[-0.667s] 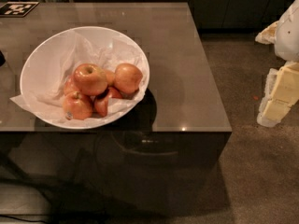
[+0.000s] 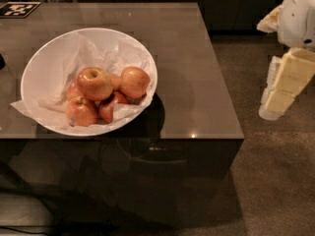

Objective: Pick apple from white bowl

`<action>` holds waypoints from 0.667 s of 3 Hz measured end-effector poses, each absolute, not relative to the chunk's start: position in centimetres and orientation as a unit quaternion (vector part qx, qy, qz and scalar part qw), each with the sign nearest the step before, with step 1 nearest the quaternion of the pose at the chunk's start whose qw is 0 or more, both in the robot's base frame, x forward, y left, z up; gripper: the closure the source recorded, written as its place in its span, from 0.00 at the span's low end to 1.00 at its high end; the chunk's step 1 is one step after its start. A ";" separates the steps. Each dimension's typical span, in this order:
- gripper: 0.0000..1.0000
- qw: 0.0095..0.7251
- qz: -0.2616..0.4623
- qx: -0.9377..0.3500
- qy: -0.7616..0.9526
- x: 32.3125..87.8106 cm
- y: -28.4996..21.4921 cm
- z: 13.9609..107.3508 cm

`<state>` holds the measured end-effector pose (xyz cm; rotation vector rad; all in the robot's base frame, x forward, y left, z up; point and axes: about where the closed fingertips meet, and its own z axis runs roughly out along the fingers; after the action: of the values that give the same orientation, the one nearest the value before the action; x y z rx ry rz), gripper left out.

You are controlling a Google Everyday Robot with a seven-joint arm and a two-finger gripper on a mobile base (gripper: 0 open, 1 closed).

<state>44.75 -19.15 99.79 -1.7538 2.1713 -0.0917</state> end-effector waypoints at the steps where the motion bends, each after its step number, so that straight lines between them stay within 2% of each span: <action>1: 0.00 0.178 -0.032 -0.636 0.750 46.1 -16.2 101.8; 2: 0.00 0.194 -0.040 -0.659 0.725 47.8 -12.2 104.2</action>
Offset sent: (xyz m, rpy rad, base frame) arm 0.0333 0.1011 0.0541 -0.0498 0.0170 0.1829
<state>47.76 -12.20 104.22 -1.8487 2.0329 -0.1129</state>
